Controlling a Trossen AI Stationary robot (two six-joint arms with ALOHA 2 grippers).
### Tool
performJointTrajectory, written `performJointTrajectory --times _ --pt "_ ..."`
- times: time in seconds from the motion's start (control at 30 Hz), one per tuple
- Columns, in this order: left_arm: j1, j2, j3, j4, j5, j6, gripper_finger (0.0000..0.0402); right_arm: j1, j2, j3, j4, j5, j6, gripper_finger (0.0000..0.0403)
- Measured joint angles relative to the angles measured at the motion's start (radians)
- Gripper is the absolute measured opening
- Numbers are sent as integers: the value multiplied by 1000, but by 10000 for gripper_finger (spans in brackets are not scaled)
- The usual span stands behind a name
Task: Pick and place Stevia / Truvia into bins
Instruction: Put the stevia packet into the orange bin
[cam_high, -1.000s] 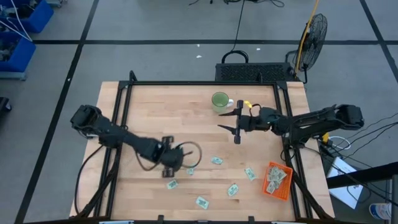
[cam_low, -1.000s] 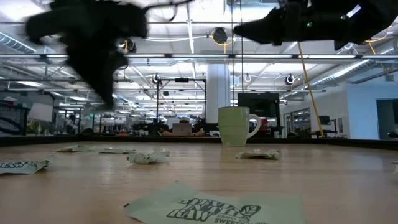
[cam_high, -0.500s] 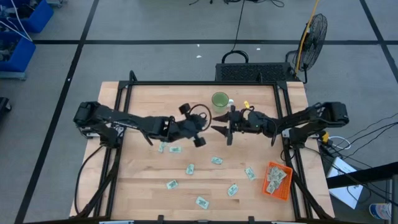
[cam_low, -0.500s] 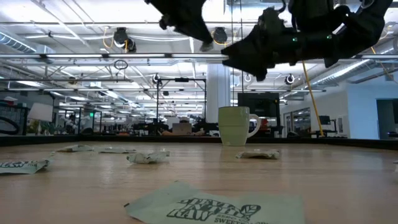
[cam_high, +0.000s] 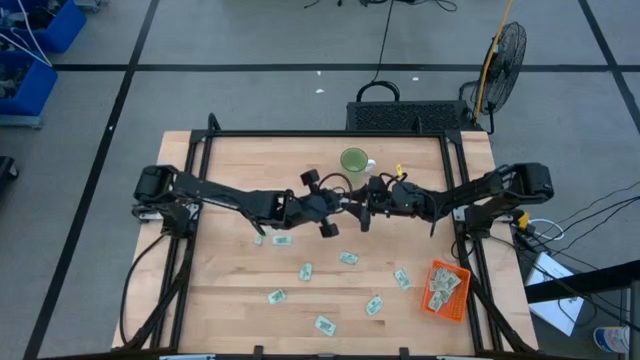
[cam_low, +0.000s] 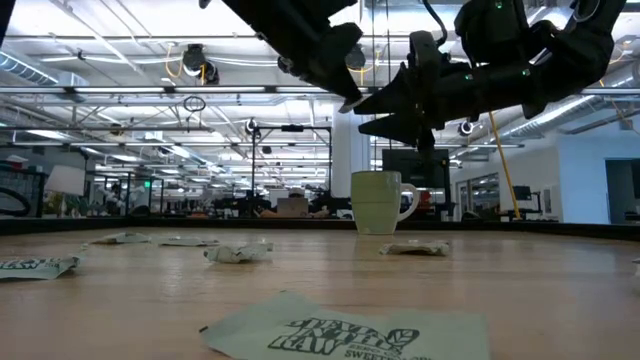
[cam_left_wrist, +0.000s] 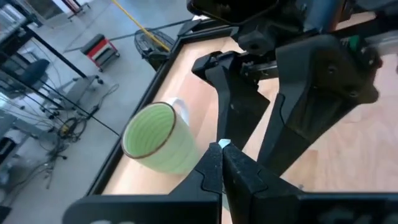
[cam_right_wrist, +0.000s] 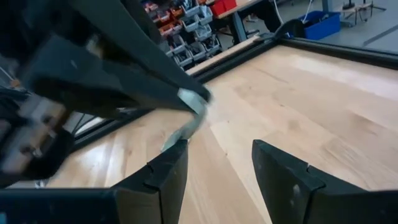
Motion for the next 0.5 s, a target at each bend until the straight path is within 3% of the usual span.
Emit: performJointTrajectory --times 0.3,0.5 --pt "3 3 0 0 -144 19 6 -1 0 0 11 1 8 171" --pt "3 3 0 3 -106 3 4 -17 0 0 33 1 0 171"
